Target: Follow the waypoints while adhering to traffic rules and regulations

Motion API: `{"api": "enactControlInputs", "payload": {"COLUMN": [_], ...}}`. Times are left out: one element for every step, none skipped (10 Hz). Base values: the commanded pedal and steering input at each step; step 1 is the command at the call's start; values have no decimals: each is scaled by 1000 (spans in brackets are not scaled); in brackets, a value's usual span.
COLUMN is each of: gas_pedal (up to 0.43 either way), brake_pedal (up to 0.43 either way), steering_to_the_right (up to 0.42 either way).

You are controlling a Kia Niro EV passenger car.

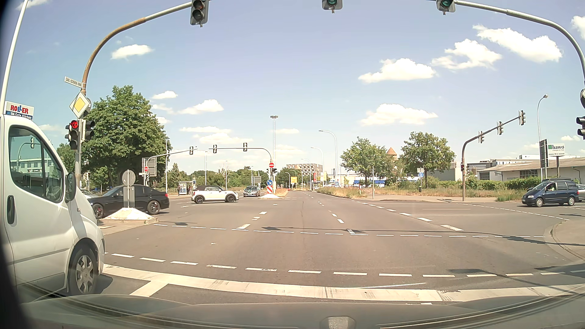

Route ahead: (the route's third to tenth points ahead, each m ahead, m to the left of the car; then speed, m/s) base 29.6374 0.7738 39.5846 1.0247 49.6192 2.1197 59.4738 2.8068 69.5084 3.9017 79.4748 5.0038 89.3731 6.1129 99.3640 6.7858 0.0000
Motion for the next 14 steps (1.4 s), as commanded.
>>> {"api": "enactControlInputs", "payload": {"gas_pedal": [0, 0, 0, 0, 0, 0, 0, 0, 0, 0, 0, 0, 0, 0], "brake_pedal": [335, 341, 341, 335, 335, 335, 335, 335, 335, 335, 335, 335, 335, 335], "steering_to_the_right": [0, 0, 0, 0, 0, 0, 0, 0, 0, 0, 0, 0, 1, 2]}}
